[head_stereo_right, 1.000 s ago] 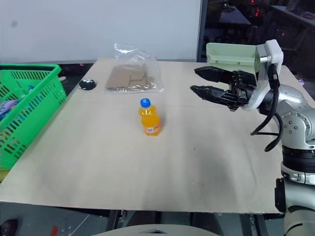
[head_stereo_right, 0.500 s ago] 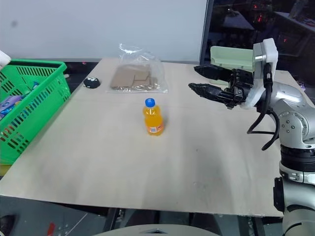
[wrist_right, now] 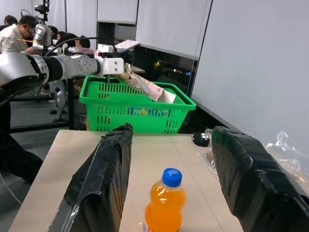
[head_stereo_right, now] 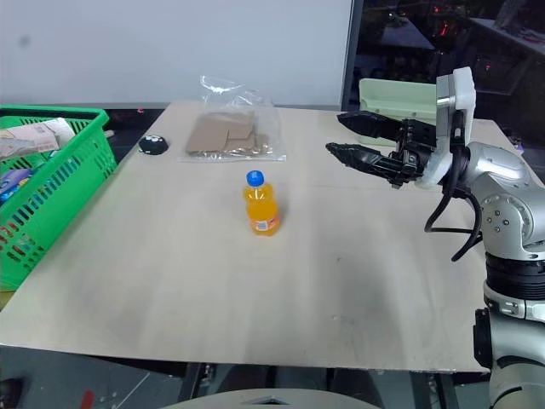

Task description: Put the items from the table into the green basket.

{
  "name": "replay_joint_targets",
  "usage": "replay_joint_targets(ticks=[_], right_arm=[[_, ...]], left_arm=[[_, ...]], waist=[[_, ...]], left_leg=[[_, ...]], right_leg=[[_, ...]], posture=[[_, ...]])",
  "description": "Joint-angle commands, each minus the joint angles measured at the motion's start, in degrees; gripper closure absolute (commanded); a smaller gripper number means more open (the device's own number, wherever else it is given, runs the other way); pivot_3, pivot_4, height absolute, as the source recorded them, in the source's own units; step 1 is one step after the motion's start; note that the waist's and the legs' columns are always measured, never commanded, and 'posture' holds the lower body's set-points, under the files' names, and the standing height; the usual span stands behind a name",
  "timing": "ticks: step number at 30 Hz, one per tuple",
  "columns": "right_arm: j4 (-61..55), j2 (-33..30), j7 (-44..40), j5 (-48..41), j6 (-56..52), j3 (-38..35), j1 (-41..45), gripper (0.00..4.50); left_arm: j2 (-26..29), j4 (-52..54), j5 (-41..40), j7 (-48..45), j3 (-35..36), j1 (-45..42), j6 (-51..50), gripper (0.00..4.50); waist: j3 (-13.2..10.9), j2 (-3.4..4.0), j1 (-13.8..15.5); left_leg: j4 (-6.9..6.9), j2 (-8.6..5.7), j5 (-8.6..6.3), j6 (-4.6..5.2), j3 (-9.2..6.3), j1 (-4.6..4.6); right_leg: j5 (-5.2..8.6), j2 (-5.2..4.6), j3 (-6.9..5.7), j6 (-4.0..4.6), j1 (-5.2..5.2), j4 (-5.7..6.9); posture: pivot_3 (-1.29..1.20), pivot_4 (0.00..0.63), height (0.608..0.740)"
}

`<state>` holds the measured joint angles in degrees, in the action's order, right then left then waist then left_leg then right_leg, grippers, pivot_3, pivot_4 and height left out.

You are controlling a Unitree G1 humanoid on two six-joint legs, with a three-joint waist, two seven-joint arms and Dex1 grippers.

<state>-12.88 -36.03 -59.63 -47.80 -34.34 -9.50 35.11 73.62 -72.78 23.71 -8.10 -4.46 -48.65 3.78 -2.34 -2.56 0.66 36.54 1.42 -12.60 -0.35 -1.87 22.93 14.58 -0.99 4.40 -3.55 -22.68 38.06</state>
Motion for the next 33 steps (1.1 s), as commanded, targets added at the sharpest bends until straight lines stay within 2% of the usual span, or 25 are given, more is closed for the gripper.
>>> replay_joint_targets(ticks=[1, 6, 12, 16, 22, 25, 27, 28, 31, 33], right_arm=[[-1.99, -0.82, 0.34, -0.48, 1.09, -1.7, 0.37, 1.72], [-1.62, -0.83, 0.06, -0.44, 1.28, -1.61, 0.58, 1.72], [-1.49, -1.03, -0.04, -0.45, 1.21, -1.63, 0.7, 1.72], [-1.43, -1.2, -0.05, -0.52, 1.11, -1.71, 0.77, 1.72], [-1.16, -1.63, -0.11, -0.72, 0.95, -1.84, 0.82, 1.72], [-1.33, -2.12, 0.0, -1.03, 0.71, -2.42, 0.41, 1.72], [-1.54, -2.48, 0.33, -1.11, 0.62, -2.94, -0.15, 1.72], [-1.74, -2.74, 0.36, -1.23, 0.5, -3.21, -0.58, 1.72], [-2.11, -3.87, -0.05, -2.77, -0.97, -4.08, -1.83, 1.72], [-2.7, -4.75, 0.04, -3.68, -2.13, -4.96, -3.69, 1.72]], left_arm=[[-2.67, -0.6, -13.53, -5.84, 12.07, -3.73, -4.87, 0.09], [-5.62, -0.31, -23.64, -9.86, 21.58, -4.03, -13.0, 0.09], [-7.71, 0.79, -32.31, -7.62, 29.89, -4.33, -21.32, 0.09], [-7.77, 3.64, -31.7, -6.2, 28.93, -4.24, -18.42, 0.09], [-11.83, 13.3, -35.48, -21.74, 27.71, -7.86, -11.64, 0.09], [-16.54, 32.66, -47.51, -40.88, 28.13, -1.56, -21.26, 0.09], [-16.31, 48.75, -56.88, -52.7, 26.6, 9.61, -34.14, 0.09], [-16.21, 55.23, -59.11, -55.81, 25.85, 15.06, -36.79, 0.09], [-17.86, 64.19, -59.67, -54.63, 23.28, 21.62, -40.0, 0.09], [-19.28, 69.75, -54.9, -54.05, 17.69, 25.64, -36.51, 0.09]], waist=[[0.0, 0.0, 0.15], [0.01, -0.01, -0.2], [0.01, -0.01, -1.33], [0.02, -0.02, -1.48], [0.02, -0.01, -0.71], [-0.01, 0.06, -0.71], [0.02, 0.3, -1.5], [0.02, 0.38, -1.89], [-0.03, 0.6, -3.22], [-0.04, 0.6, -3.27]], left_leg=[[0.0, 0.0, 0.0, 0.0, 0.0, 0.0], [0.07, 0.0, 0.0, 0.0, -0.07, 0.01], [0.08, 0.0, 0.0, 0.0, -0.09, -0.01], [0.08, 0.0, 0.0, 0.0, -0.11, -0.01], [0.13, -0.03, 0.01, 0.0, -0.13, 0.0], [0.21, -0.06, 0.01, -0.01, -0.09, 0.03], [0.23, -0.06, 0.0, -0.01, -0.01, 0.05], [0.22, -0.07, 0.0, -0.01, 0.06, 0.05], [0.15, -0.04, -0.02, 0.01, 0.17, -0.03], [0.15, 0.05, -0.01, 0.02, 0.06, -0.05]], right_leg=[[0.0, 0.0, 0.0, 0.0, 0.0, 0.01], [0.0, 0.0, -0.07, 0.0, 0.03, 0.04], [-0.01, 0.0, -0.06, -0.01, 0.03, 0.1], [-0.01, 0.0, -0.07, 0.0, 0.03, 0.12], [-0.01, -0.02, -0.1, 0.01, 0.09, 0.11], [-0.01, -0.05, -0.06, 0.01, 0.13, 0.08], [-0.02, -0.1, 0.03, 0.02, 0.13, 0.05], [-0.02, -0.12, 0.12, 0.02, 0.12, 0.03], [-0.01, -0.1, 0.28, 0.02, 0.06, 0.08], [-0.01, 0.05, 0.23, 0.02, 0.01, 0.18]], posture=[[0.04, 0.0, 0.74], [0.04, 0.0, 0.74], [0.04, 0.0, 0.74], [0.04, 0.0, 0.74], [0.04, 0.0, 0.74], [0.04, 0.0, 0.74], [0.04, 0.0, 0.74], [0.04, 0.0, 0.74], [0.0, 0.0, 0.74], [-0.01, 0.0, 0.74]])
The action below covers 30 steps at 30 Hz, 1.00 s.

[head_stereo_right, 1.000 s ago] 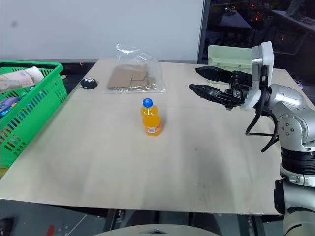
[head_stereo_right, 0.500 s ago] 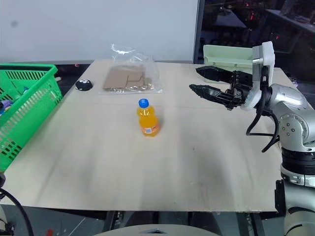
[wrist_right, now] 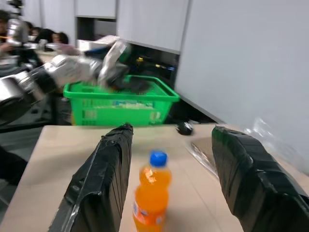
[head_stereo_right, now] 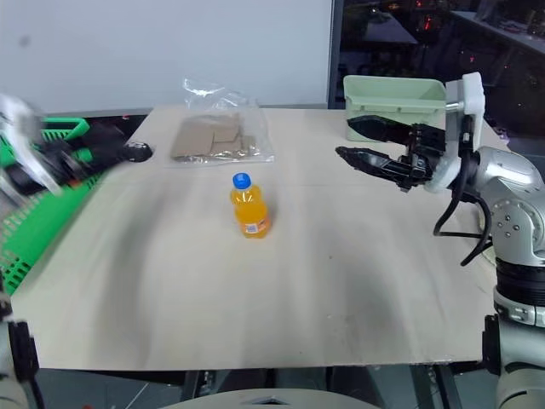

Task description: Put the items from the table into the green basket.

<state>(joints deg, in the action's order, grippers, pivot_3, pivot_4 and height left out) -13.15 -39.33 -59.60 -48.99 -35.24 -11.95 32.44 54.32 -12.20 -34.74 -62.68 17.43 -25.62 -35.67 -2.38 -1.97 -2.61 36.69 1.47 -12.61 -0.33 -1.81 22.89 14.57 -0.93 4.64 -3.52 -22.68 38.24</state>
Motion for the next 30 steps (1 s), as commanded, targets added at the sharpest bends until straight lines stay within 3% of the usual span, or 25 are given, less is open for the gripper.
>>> replay_joint_targets(ticks=[1, 10, 15, 30], right_arm=[[-2.68, -2.12, -0.31, -2.46, -1.48, -2.76, -2.36, 1.72], [-2.78, -9.06, -4.99, 5.88, 3.22, -1.58, -14.08, 1.72], [-3.71, -9.32, -5.13, 6.36, 3.77, -2.55, -16.65, 1.72], [-5.38, -7.84, -3.13, 6.03, 4.09, -2.61, -17.41, 1.72]], left_arm=[[-1.07, 11.09, 5.46, 1.46, -6.44, 3.6, 4.38, 0.09], [-10.13, 11.53, 11.39, 5.52, -15.44, 4.12, 7.55, 0.09], [-13.51, 9.67, 14.62, 6.76, -19.55, 2.04, 7.92, 0.09], [-26.16, -3.21, 20.34, 15.62, -19.93, -3.26, 16.85, 0.09]], waist=[[0.0, 0.08, 0.1], [0.04, 0.36, -0.08], [0.05, 0.42, -0.97], [0.07, 0.46, -1.48]], left_leg=[[-0.01, 0.05, 0.0, 0.0, -0.04, -0.04], [0.34, -0.06, 0.01, 0.01, 0.12, -0.09], [0.34, -0.06, 0.01, 0.01, 0.1, -0.07], [0.37, -0.1, 0.0, 0.02, 0.04, -0.06]], right_leg=[[0.01, 0.09, -0.01, 0.01, 0.01, 0.0], [0.07, 0.03, 0.15, 0.05, 0.22, -0.03], [0.06, 0.05, 0.15, 0.02, 0.21, -0.08], [0.04, 0.04, 0.14, 0.0, 0.29, -0.15]], posture=[[-0.01, 0.0, 0.74], [-0.06, 0.0, 0.74], [-0.08, 0.0, 0.74], [-0.1, 0.0, 0.74]])
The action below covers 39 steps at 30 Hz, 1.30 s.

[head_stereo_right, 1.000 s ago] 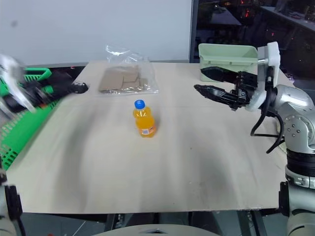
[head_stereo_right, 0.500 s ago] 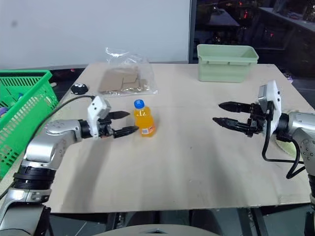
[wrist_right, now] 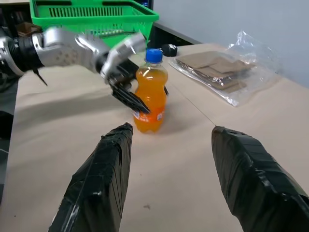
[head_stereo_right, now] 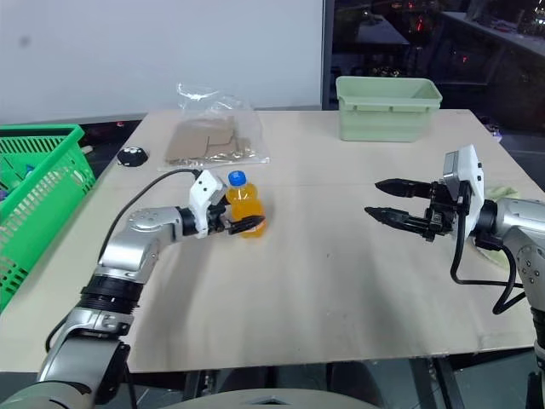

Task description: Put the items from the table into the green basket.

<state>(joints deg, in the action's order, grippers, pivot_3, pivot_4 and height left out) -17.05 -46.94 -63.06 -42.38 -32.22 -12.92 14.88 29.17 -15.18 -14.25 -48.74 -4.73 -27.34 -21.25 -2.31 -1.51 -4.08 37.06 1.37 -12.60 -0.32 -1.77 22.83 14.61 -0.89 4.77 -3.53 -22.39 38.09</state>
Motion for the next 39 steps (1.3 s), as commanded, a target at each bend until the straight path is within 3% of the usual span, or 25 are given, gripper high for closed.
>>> replay_joint_targets(ticks=[1, 5, 11, 14, 18, 21, 25, 27, 32, 39], right_arm=[[-1.43, -0.18, 0.42, -0.52, 1.08, -1.71, 0.13, 1.72], [-1.1, -0.16, 0.32, -0.36, 1.24, -1.72, 0.28, 1.72], [-0.45, 0.49, -0.11, -0.82, 1.3, -1.01, 2.04, 1.72], [-1.09, 1.56, -0.49, -3.01, 0.25, -0.69, 3.91, 1.72], [-1.37, 3.73, 0.58, -4.74, -0.79, 0.69, 7.35, 1.72], [-0.75, 5.42, 1.31, -5.39, -1.1, 1.81, 10.93, 1.72], [-0.74, 7.52, 1.39, -8.15, -2.15, 2.03, 14.25, 1.72], [-0.88, 8.43, 1.74, -9.48, -2.8, 2.52, 15.94, 1.72], [0.82, 9.25, 1.74, -9.66, -3.28, 2.87, 17.91, 1.72], [1.48, 9.97, 1.39, -9.63, -3.31, 3.72, 19.31, 1.72]], left_arm=[[-1.81, -0.24, -0.78, 1.78, 2.73, -1.27, 2.76, 0.32], [-2.93, 0.85, -1.85, 1.39, 3.51, 0.19, 3.37, 1.47], [-3.18, 1.26, -0.82, 7.34, 7.81, -2.07, 6.53, 1.47], [-1.29, 1.64, -0.9, 13.8, 12.8, -7.34, 5.96, 1.47], [4.77, -2.31, 1.13, 20.76, 18.47, -15.47, 8.94, 1.47], [13.75, -8.73, 5.0, 26.49, 22.49, -21.09, 11.95, 1.47], [26.68, -18.15, 13.11, 30.37, 21.11, -20.59, 15.56, 1.47], [31.61, -23.58, 14.22, 33.74, 23.75, -18.69, 16.35, 1.47], [38.35, -33.64, 12.91, 35.27, 29.12, -12.64, 20.65, 1.47], [39.52, -44.06, 13.53, 33.53, 27.67, -9.23, 25.26, 1.47]], waist=[[0.0, 0.0, -0.02], [0.0, 0.01, -0.26], [-0.01, 0.0, -0.27], [-0.04, -0.02, -0.14], [-0.09, -0.11, -0.05], [-0.1, -0.1, -0.16], [-0.09, -0.08, -0.03], [-0.1, -0.06, 0.87], [-0.04, -0.28, 2.46], [0.04, -0.66, 5.59]], left_leg=[[0.01, 0.0, 0.0, 0.0, 0.0, 0.01], [0.0, 0.0, 0.0, 0.0, 0.0, 0.01], [0.0, 0.0, 0.0, 0.0, -0.04, 0.05], [0.0, 0.0, 0.0, 0.0, -0.08, 0.05], [0.0, 0.0, 0.0, 0.0, -0.2, 0.07], [-0.06, -0.02, -0.01, 0.0, -0.16, 0.07], [-0.5, -0.01, 0.0, 0.0, -0.17, -0.02], [-0.56, -0.01, -0.01, 0.0, -0.26, 0.03], [-0.61, -0.01, -0.01, -0.01, -0.26, 0.08], [-0.48, 0.0, 0.02, -0.05, -0.27, 0.07]], right_leg=[[0.0, 0.0, 0.0, 0.0, 0.0, 0.0], [0.0, 0.01, 0.0, 0.0, -0.01, 0.0], [0.0, 0.01, -0.02, 0.0, -0.01, -0.02], [-0.01, 0.01, -0.05, 0.0, -0.01, 0.0], [-0.01, 0.05, -0.13, -0.01, 0.0, 0.0], [-0.01, 0.01, -0.11, -0.01, -0.03, -0.03], [-0.01, 0.01, -0.1, 0.0, -0.18, -0.04], [0.01, -0.03, -0.26, 0.0, -0.19, -0.06], [0.01, -0.1, -0.35, 0.0, -0.22, -0.07], [0.02, -0.15, -0.48, 0.05, -0.18, -0.08]], posture=[[-0.1, 0.0, 0.74], [-0.1, 0.0, 0.74], [-0.08, 0.0, 0.74], [-0.07, 0.0, 0.74], [-0.01, 0.0, 0.74], [0.0, 0.0, 0.74], [0.02, 0.0, 0.74], [0.02, 0.0, 0.74], [0.07, 0.0, 0.74], [0.08, 0.0, 0.74]])
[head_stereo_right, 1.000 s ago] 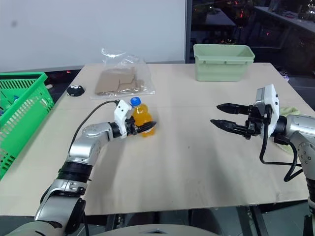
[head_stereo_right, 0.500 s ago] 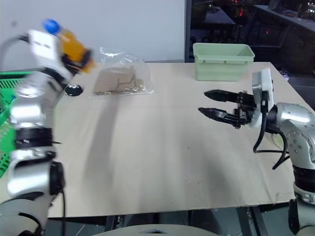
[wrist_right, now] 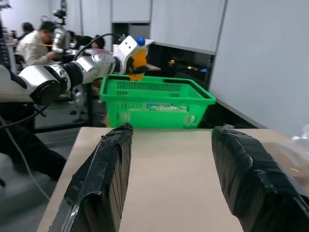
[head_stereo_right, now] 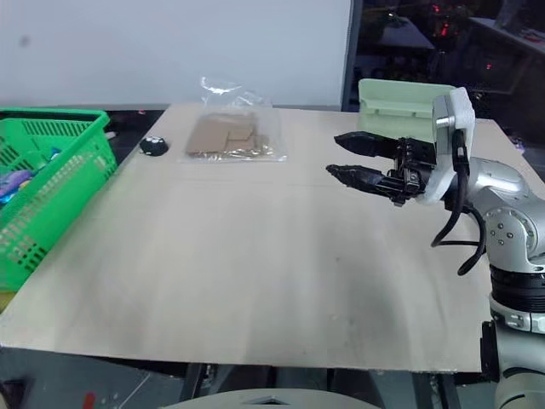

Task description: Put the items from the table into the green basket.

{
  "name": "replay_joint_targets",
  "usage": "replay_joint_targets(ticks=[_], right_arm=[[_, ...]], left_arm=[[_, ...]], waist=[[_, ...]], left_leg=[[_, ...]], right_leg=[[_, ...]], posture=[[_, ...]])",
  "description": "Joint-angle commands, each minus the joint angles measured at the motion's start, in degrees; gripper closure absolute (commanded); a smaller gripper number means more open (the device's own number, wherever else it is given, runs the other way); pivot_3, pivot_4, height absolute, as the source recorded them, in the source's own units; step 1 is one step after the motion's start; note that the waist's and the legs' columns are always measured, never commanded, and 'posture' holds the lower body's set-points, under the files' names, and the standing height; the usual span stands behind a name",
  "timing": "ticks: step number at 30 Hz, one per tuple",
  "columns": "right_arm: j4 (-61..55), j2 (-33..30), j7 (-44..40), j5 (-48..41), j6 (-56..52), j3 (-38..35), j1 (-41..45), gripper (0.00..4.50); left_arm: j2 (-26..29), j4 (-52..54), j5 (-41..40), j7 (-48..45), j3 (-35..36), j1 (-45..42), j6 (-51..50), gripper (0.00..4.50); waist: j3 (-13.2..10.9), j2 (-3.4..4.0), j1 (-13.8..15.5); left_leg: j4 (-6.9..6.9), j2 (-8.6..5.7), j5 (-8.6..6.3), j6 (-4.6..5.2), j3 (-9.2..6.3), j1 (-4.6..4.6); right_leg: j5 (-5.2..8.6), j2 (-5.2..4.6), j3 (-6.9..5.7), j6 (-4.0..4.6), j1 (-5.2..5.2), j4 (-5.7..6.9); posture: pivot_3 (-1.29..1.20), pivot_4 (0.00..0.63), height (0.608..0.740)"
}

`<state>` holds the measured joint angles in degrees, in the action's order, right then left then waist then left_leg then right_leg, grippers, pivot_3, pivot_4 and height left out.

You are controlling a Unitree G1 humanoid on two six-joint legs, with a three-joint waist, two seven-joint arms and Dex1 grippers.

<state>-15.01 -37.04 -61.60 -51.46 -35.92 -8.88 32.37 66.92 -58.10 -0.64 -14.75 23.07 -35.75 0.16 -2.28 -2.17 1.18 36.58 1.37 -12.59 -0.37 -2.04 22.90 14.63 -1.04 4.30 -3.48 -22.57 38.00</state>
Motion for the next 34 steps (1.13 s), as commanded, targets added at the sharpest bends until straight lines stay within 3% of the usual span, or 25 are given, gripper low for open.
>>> replay_joint_targets(ticks=[1, 4, 13, 16, 17, 20, 24, 28, 31, 34], right_arm=[[-0.53, 0.09, -0.1, -0.44, 0.43, -0.3, 1.91, 1.72], [-0.47, -0.15, -0.21, -0.47, 0.27, -0.55, 2.03, 1.72], [-1.01, -0.77, 0.55, -0.28, -0.05, -1.2, 0.94, 1.72], [0.23, -2.82, -1.74, 5.09, 4.41, -1.0, -4.84, 1.72], [0.61, -2.85, -1.81, 6.09, 5.51, -1.19, -6.16, 1.72], [3.23, -2.33, -0.58, 12.52, 11.73, -0.96, -13.61, 1.72], [7.03, 0.09, 0.02, 17.36, 19.24, -1.49, -21.66, 1.72], [12.38, 4.57, 4.49, 24.24, 28.58, -1.26, -26.9, 1.72], [16.03, 7.34, 7.33, 27.13, 33.05, -1.37, -29.03, 1.72], [17.91, 8.82, 9.33, 30.79, 37.17, -0.38, -31.86, 1.72]], left_arm=[[1.4, -2.04, -0.55, -1.26, -0.18, -0.9, 3.95, 1.47], [0.77, -3.83, -0.55, -1.41, -0.93, -1.59, 4.95, 0.03], [-1.06, -5.55, -1.36, -1.71, -1.88, -3.57, 8.6, 0.03], [-6.26, 2.85, -10.18, -16.01, 1.86, 1.6, 10.49, 0.03], [-7.73, 6.4, -12.77, -18.96, 2.97, 3.43, 9.64, 0.03], [-14.7, 30.13, -24.74, -27.38, 5.35, 15.54, -0.15, 0.03], [-22.27, 58.06, -33.28, -24.21, 2.05, 29.65, -16.31, 0.03], [-28.67, 71.37, -30.48, -19.73, -5.88, 39.12, -21.87, 0.03], [-32.81, 73.01, -27.1, -17.86, -10.1, 42.38, -21.27, 0.03], [-33.43, 69.97, -21.73, -18.47, -13.63, 44.54, -18.03, 0.03]], waist=[[0.01, -0.02, 0.57], [0.06, -0.09, 1.17], [0.16, -0.17, 0.85], [0.27, -0.09, 0.95], [0.34, -0.06, 1.09], [0.34, -0.04, 0.97], [0.33, -0.01, 0.27], [0.48, 0.53, -0.58], [0.41, 0.91, -0.89], [0.36, 0.97, -1.21]], left_leg=[[0.01, 0.02, 0.03, -0.05, 0.04, 0.0], [0.01, 0.06, 0.06, -0.1, 0.05, 0.0], [-0.05, 0.1, 0.06, -0.11, 0.1, -0.01], [-0.08, 0.1, 0.06, -0.11, 0.13, -0.01], [-0.09, 0.1, 0.06, -0.11, 0.14, 0.0], [-0.07, 0.05, 0.06, -0.11, 0.21, 0.04], [-0.06, 0.06, 0.05, -0.1, 0.32, 0.01], [-0.04, 0.06, 0.06, -0.09, 0.33, -0.23], [-0.09, 0.06, 0.06, -0.09, 0.46, -0.85], [-0.1, 0.06, 0.06, -0.09, 0.36, -1.08]], right_leg=[[0.01, -0.02, -0.03, 0.02, 0.0, 0.01], [0.02, 0.0, -0.08, 0.05, 0.0, 0.0], [-0.01, 0.02, -0.07, 0.01, 0.0, 0.05], [0.0, 0.0, -0.07, 0.03, 0.01, 0.03], [0.0, -0.01, -0.06, 0.03, 0.01, -0.01], [0.0, -0.17, -0.01, 0.07, 0.0, 0.02], [-0.02, -0.25, 0.16, 0.05, -0.02, 0.03], [-0.01, -0.07, 0.27, 0.06, 0.12, 0.07], [0.11, 0.02, 0.42, 0.18, 0.68, -0.01], [0.26, 0.14, 0.45, 0.03, 0.84, -0.03]], posture=[[0.08, 0.0, 0.74], [0.08, 0.0, 0.74], [0.06, 0.0, 0.74], [0.06, 0.0, 0.74], [0.06, 0.0, 0.74], [0.07, 0.0, 0.74], [0.07, 0.0, 0.74], [0.05, 0.0, 0.74], [0.04, 0.0, 0.74], [0.04, 0.0, 0.74]])
